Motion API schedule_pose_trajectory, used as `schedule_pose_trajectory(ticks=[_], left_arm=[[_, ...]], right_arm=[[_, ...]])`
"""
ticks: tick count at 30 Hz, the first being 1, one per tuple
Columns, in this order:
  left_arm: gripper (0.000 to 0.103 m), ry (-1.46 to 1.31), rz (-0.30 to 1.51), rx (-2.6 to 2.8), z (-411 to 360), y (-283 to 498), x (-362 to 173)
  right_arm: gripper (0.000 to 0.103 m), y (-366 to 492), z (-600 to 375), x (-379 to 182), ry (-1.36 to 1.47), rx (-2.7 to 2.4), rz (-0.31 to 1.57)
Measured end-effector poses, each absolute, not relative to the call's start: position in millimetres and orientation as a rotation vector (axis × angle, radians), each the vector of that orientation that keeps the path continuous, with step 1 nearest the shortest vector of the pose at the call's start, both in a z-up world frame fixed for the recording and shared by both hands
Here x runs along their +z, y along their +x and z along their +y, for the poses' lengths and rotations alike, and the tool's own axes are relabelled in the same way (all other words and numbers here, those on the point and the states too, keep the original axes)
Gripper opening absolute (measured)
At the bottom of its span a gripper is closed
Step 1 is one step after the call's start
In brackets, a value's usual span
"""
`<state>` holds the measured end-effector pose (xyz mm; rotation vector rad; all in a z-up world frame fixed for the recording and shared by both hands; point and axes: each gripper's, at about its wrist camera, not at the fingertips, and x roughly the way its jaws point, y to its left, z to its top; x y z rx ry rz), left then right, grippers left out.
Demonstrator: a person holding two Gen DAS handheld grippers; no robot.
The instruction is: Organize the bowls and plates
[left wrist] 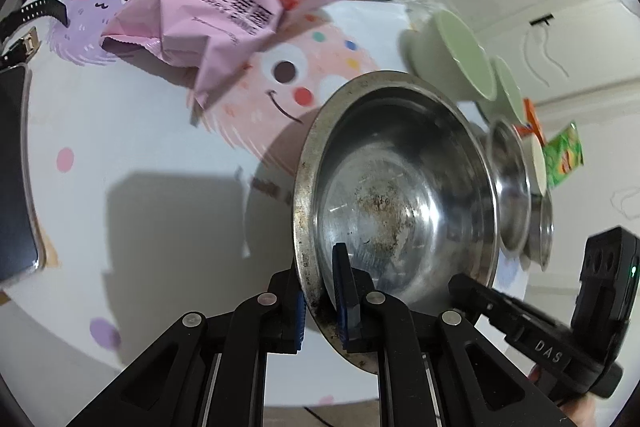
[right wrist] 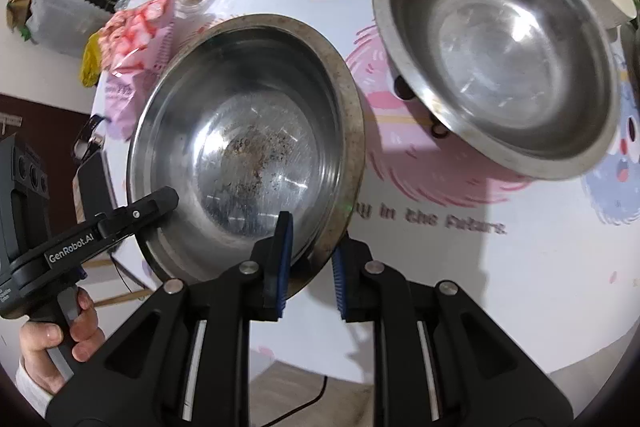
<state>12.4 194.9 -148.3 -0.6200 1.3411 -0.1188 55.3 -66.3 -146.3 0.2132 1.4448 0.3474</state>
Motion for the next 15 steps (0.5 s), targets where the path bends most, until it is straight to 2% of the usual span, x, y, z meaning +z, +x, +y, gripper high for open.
schedule_pose_trajectory(ticks=[6, 15], left_arm=[[0.012, -0.588, 1.357, -0.160, 168.5, -15.1, -142.4], [0.012, -0.558, 1.395, -0.155, 143.4, -30.7, -163.8]], right_arm=[[0.022, 24.2, -88.3, -136.3, 0.163, 0.391, 1.445], [0.023, -1.1, -106.3, -156.6, 0.111, 0.394, 1.469]])
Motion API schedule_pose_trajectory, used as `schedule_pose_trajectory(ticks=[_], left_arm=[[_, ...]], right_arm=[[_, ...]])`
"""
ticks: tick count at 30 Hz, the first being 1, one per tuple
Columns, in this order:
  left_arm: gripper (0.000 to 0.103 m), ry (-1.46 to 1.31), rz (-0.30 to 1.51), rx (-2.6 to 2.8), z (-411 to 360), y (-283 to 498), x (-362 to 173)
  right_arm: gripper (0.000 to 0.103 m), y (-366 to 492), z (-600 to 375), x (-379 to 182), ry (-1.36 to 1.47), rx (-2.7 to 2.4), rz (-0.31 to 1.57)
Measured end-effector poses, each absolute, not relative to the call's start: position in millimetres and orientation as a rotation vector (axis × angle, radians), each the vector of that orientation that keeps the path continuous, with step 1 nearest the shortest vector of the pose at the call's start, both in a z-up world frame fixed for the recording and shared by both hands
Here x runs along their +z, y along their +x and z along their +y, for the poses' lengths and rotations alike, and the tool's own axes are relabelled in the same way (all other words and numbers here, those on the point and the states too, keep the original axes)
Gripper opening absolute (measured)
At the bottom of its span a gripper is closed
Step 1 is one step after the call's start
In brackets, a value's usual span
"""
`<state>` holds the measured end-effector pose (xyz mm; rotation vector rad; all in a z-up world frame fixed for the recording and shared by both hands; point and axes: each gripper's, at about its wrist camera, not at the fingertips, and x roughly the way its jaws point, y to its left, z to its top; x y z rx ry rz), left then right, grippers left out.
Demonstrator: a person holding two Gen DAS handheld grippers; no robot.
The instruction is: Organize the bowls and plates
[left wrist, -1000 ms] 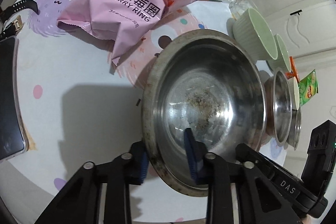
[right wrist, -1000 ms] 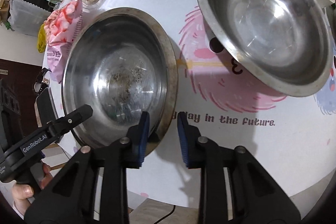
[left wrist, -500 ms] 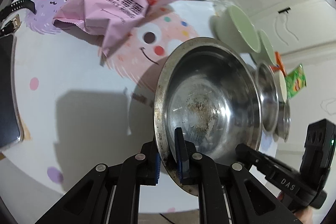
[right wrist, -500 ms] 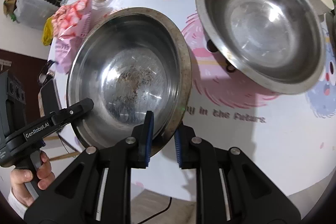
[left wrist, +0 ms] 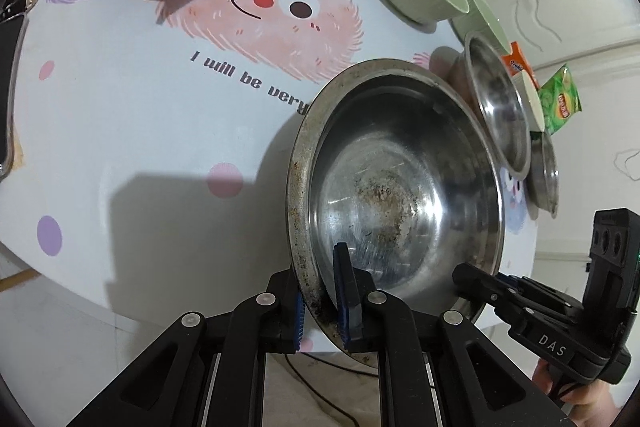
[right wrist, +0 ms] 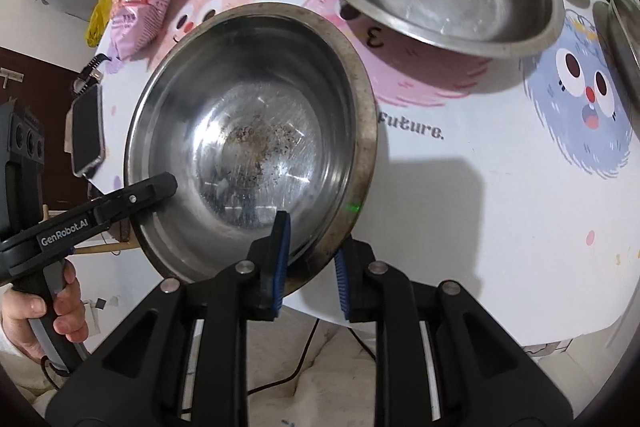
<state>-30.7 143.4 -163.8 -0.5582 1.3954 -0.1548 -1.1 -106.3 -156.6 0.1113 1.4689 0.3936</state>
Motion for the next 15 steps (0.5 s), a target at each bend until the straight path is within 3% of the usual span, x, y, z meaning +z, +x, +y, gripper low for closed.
schedule_pose_trajectory(ticks=[8, 10, 11, 12, 13, 15], left_arm=[[0.016, -0.457, 1.372, -0.103, 136.1, -29.2, -164.3], [0.033, -0.419, 1.363, -0.070, 136.5, -31.1, -159.0], [0.041, -0.428, 1.353, -0.070, 139.8, -32.9, -155.1], [0.057, -0.437, 1.338, -0.068, 143.8, -34.8, -151.1], [0.066, -0.441, 1.311, -0.061, 148.7, -37.1, -144.5], [0.072, -0.439, 1.274, -0.047, 155.7, -37.9, -131.4]], right_arm=[[0.027, -4.8, -107.1, -165.1, 0.091, 0.403, 1.451], [0.032, -8.1, -110.6, -163.3, 0.100, 0.413, 1.450], [0.042, -9.8, -113.7, -160.8, 0.095, 0.415, 1.444], [0.045, -11.2, -118.2, -156.9, 0.088, 0.409, 1.435], [0.051, -12.6, -123.2, -153.1, 0.087, 0.401, 1.425], [0.052, -15.2, -137.1, -141.6, 0.097, 0.394, 1.394]])
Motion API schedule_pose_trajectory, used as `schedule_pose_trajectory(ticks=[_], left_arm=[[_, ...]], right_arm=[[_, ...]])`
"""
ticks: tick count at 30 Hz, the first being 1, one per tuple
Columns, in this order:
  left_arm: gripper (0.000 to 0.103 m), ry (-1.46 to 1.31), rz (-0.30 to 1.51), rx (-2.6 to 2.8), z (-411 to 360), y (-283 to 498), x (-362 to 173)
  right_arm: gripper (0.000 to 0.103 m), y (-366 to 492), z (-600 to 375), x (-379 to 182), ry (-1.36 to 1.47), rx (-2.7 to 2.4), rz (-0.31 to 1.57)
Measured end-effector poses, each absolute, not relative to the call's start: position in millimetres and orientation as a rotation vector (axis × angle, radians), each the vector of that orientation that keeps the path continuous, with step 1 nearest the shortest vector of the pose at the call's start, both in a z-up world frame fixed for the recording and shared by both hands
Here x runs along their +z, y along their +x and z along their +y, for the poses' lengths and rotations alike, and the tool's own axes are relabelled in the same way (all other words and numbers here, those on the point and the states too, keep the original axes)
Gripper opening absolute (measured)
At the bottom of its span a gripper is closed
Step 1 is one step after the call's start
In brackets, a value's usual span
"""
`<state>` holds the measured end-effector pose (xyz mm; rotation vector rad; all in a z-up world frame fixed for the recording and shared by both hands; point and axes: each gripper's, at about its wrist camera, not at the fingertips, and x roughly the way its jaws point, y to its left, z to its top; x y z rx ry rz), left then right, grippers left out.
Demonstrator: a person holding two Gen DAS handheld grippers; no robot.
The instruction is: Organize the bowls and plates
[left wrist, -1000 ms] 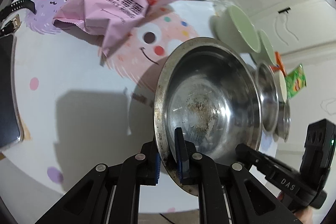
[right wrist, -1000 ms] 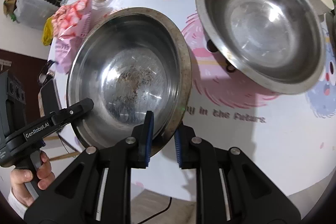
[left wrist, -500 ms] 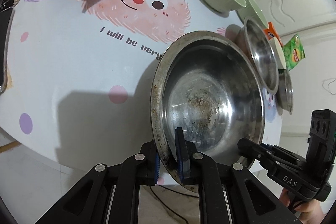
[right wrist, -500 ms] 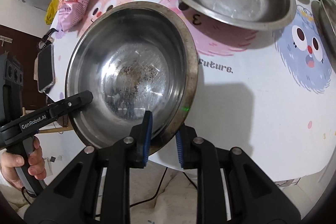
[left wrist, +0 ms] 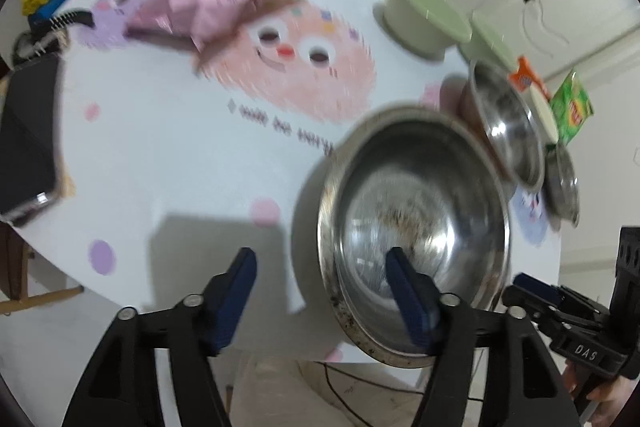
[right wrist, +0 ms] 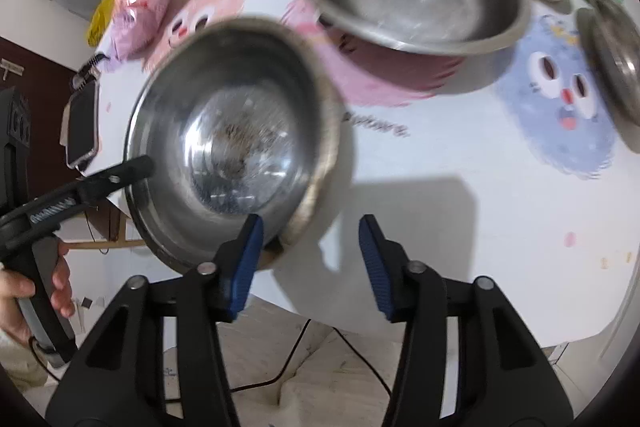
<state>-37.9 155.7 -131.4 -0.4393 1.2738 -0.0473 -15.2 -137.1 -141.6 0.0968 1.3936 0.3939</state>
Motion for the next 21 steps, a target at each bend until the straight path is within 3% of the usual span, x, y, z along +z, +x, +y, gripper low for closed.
schedule_pose_trajectory(ticks=[4, 7, 13, 21], left_arm=[[0.088, -0.458, 1.207, -0.072, 148.8, -16.0, -98.3], [0.091, -0.465, 1.220, -0.149, 124.8, 20.5, -88.4], [0.091, -0.433, 1.278, -0.215, 62.8, 99.4, -96.1], [0.091, -0.428, 1.386, -0.181, 30.9, 141.5, -135.2]], right_arm=[[0.060, -11.3, -164.2, -121.7, 0.111, 0.375, 1.347], [0.061, 4.1, -190.1, -113.0, 0.155, 0.318, 1.306], [0.061, 54.1, -233.8, -115.4, 0.288, 0.158, 1.279], [0.061, 101.5, -248.0, -130.4, 0.350, 0.102, 1.295]])
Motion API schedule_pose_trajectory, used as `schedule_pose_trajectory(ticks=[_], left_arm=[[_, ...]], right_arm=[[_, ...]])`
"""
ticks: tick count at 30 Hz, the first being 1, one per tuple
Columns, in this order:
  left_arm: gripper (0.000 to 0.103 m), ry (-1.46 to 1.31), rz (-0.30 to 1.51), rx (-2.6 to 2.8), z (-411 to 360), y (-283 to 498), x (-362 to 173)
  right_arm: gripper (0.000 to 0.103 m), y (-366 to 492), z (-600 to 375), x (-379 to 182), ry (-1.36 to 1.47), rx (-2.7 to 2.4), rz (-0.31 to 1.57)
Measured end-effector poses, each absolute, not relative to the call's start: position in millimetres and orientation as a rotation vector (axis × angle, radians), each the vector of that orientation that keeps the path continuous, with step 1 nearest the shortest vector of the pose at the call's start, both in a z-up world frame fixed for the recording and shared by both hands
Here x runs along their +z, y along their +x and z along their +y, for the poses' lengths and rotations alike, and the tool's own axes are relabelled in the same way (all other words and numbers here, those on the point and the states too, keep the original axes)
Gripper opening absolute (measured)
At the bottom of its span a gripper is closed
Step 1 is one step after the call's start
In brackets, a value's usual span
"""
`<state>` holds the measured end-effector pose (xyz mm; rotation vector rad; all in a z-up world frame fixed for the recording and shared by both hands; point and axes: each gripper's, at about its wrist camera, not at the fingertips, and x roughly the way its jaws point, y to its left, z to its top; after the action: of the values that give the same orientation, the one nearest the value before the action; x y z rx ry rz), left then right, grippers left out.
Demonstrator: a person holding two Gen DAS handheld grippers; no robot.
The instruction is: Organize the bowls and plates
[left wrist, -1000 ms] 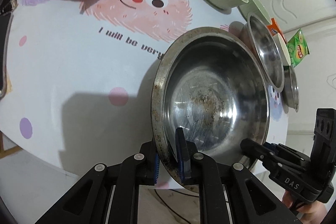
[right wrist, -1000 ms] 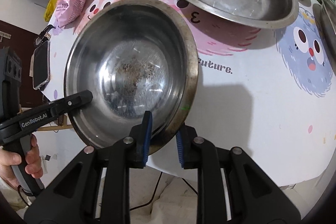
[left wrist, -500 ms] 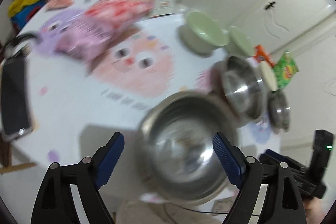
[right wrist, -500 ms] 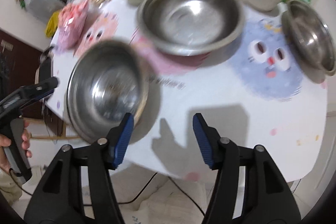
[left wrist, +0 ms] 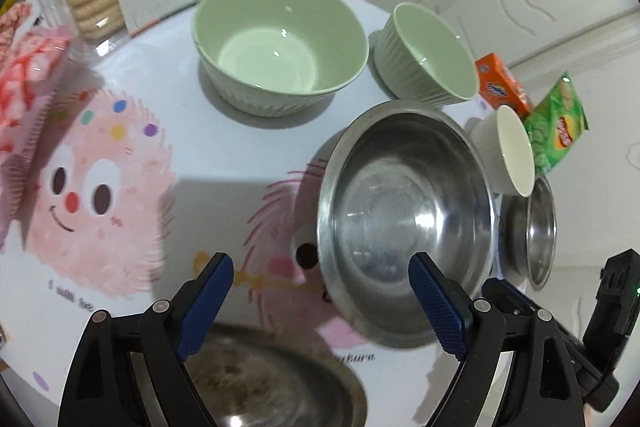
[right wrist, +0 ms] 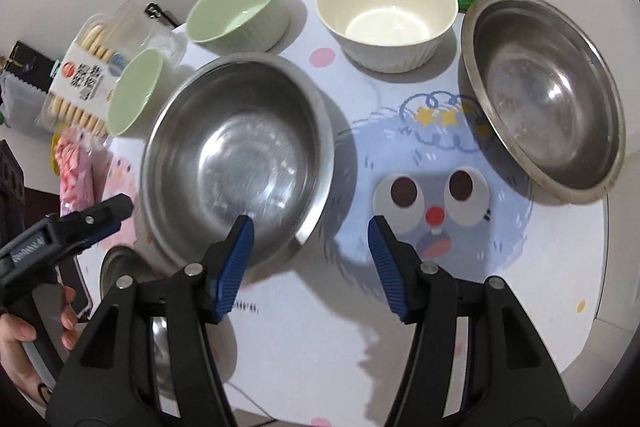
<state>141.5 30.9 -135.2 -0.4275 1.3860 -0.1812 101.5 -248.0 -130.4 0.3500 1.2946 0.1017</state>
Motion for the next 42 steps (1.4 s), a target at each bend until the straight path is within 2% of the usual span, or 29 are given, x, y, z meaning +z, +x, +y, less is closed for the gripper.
schedule_pose_trajectory(ticks=[6, 11, 12, 13, 15, 17, 19, 20, 32, 42], left_arm=[[0.089, -0.431, 1.431, -0.160, 15.9, 160.0, -154.7], [0.061, -0.439, 1.449, -0.178, 11.0, 167.3, -162.8], [0.049, -0.432, 1.454, -0.182, 10.0, 167.6, -164.0], [0.036, -0.428, 1.460, -0.186, 9.2, 168.0, -165.0], [0.028, -0.421, 1.466, -0.187, 7.2, 168.8, -166.1], [0.025, -0.424, 1.470, -0.185, 7.0, 170.0, -166.9], [0.011, -0.435, 1.474, -0.185, 9.4, 169.9, -167.8], [0.009, -0.438, 1.470, -0.187, 11.8, 169.0, -167.2], [0.008, -0.418, 1.371, -0.253, 9.3, 152.9, -120.5], [0.008, -0.447, 1.329, -0.218, 45.2, 100.0, -84.3]], right_arm=[[0.061, 122.9, -257.4, -150.9, 0.395, 0.083, 1.347], [0.059, 133.5, -259.5, -160.7, 0.396, 0.090, 1.377], [0.056, 134.5, -259.9, -162.0, 0.400, 0.092, 1.380], [0.049, 135.2, -260.4, -162.7, 0.403, 0.096, 1.379], [0.035, 137.0, -258.7, -164.8, 0.400, 0.131, 1.412], [0.018, 139.3, -253.6, -166.5, 0.384, 0.145, 1.417], [0.015, 140.1, -251.5, -166.1, 0.375, 0.155, 1.412], [0.015, 140.6, -250.5, -165.4, 0.367, 0.145, 1.409], [0.016, 125.5, -260.8, -128.2, 0.361, 0.149, 1.345], [0.016, 84.7, -233.3, -85.4, 0.287, 0.227, 1.320]])
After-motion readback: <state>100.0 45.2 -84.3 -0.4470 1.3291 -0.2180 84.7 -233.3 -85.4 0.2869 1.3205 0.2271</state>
